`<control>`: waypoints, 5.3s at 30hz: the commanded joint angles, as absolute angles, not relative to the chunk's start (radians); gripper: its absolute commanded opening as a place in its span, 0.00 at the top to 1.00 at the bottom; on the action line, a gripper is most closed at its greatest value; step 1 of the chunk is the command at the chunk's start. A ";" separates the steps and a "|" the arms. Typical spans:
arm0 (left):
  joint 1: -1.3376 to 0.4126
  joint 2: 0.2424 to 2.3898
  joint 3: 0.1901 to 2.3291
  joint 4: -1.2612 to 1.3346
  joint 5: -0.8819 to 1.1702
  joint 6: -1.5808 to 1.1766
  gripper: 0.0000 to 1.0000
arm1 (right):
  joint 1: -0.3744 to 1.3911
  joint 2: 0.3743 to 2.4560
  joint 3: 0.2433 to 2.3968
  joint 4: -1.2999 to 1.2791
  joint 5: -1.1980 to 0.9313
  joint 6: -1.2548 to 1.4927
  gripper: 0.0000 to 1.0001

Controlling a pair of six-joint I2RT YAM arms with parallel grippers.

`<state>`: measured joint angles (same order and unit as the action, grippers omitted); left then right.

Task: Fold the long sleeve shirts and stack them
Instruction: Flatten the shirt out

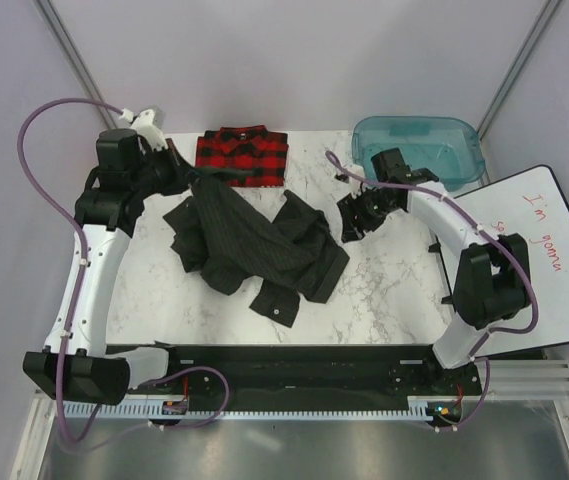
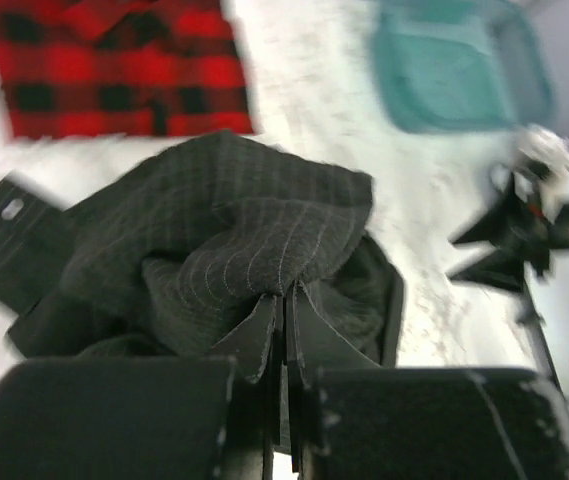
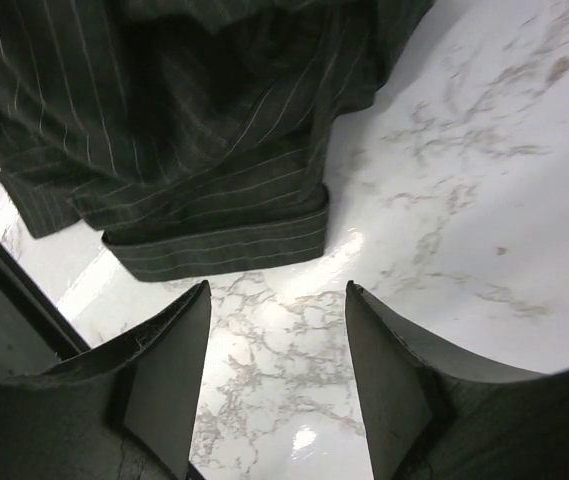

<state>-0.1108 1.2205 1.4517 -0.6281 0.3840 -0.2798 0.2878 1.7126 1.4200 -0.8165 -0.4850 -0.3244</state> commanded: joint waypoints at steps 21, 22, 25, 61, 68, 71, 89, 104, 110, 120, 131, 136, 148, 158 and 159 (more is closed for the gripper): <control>0.121 1.543 1.477 -0.627 0.164 -0.446 0.98 | 0.796 1.719 1.074 -0.434 -0.235 -0.433 0.27; 0.123 1.539 1.480 -0.627 0.184 -0.430 0.98 | 0.796 1.732 1.071 -0.433 -0.213 -0.434 0.30; 0.123 1.514 1.486 -0.606 0.222 -0.382 0.98 | 0.795 1.749 1.065 -0.426 -0.126 -0.456 0.61; 0.186 1.000 1.499 -0.961 0.850 0.406 0.98 | 0.623 1.202 1.253 -1.119 -0.342 -0.665 0.60; 0.190 0.885 1.037 -1.319 0.602 0.994 0.64 | 0.603 1.321 1.261 -1.170 -0.327 -0.752 0.27; 0.192 0.871 1.003 -1.281 0.618 0.983 0.45 | 0.551 1.416 1.314 -1.125 -0.341 -0.666 0.28; 0.143 1.661 1.462 -0.920 0.433 0.617 0.25 | 0.436 2.192 1.890 -0.824 -0.270 -0.169 0.31; 0.144 1.730 1.183 -0.785 0.144 0.635 0.68 | 0.333 2.011 1.942 -0.730 -0.181 -0.199 1.00; 0.333 1.602 1.014 -0.755 0.097 0.692 0.97 | 0.324 1.931 1.927 -0.747 -0.107 -0.271 1.00; 0.483 1.282 0.819 -0.937 0.351 1.172 0.94 | 0.322 1.894 1.849 -0.761 -0.114 -0.278 1.00; 0.287 1.632 1.418 -0.921 0.635 0.709 0.29 | 0.331 1.861 1.754 -0.821 -0.175 -0.360 1.00; 0.109 1.834 1.525 -0.877 0.588 0.580 0.28 | 0.331 1.819 1.723 -0.828 -0.167 -0.373 1.00; 0.011 1.843 1.499 -1.019 0.759 0.632 0.92 | 0.331 1.815 1.681 -0.833 -0.159 -0.353 1.00; -0.437 1.554 1.143 -0.886 0.609 0.624 0.98 | 0.324 1.832 1.669 -0.834 -0.150 -0.359 1.00; -0.536 1.537 1.102 -0.864 0.560 0.609 0.98 | 0.321 1.824 1.663 -0.834 -0.146 -0.364 1.00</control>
<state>-0.3382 1.5967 1.2610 -0.9272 0.6552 0.6250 0.3286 1.8404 1.6787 -0.8310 -0.1577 -0.3553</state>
